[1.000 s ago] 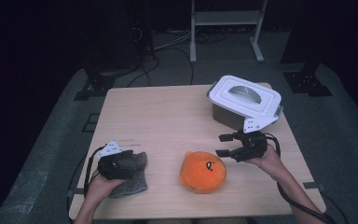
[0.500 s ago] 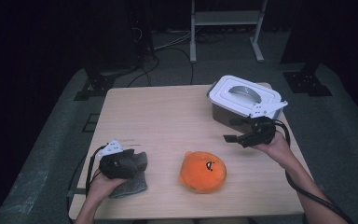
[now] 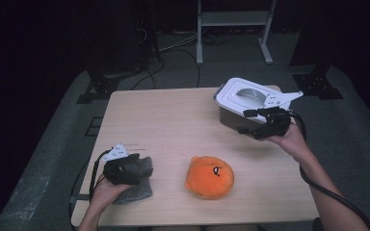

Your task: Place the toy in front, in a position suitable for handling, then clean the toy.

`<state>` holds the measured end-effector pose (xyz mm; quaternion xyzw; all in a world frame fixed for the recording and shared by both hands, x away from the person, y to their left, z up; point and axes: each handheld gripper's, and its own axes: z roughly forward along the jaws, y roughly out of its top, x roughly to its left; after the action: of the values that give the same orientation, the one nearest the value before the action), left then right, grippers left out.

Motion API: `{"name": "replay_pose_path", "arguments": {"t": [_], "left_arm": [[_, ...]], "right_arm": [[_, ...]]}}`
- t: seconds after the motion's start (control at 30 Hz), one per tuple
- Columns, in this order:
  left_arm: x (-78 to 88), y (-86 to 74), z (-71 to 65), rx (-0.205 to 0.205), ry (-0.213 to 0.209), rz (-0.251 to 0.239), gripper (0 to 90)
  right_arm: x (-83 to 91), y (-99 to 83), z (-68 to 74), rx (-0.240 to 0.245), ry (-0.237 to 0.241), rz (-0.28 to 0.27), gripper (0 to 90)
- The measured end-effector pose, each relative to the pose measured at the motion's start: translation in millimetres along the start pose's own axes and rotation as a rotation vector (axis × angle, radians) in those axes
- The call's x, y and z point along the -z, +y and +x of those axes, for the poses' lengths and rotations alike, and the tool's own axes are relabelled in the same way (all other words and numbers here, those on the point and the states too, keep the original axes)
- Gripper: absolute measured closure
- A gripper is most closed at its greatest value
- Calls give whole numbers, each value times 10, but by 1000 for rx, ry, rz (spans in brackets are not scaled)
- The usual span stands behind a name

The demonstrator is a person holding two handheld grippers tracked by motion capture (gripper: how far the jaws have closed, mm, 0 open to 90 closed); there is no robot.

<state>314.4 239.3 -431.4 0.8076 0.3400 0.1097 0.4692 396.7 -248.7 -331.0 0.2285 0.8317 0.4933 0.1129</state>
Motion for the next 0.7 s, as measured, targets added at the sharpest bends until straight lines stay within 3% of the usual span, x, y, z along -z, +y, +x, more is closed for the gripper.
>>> {"name": "replay_pose_path", "arguments": {"t": [0.7], "left_arm": [[27, -22, -9, -2, -4, 5, 112]], "right_arm": [[43, 87, -329, -26, -80, -16, 253]]}}
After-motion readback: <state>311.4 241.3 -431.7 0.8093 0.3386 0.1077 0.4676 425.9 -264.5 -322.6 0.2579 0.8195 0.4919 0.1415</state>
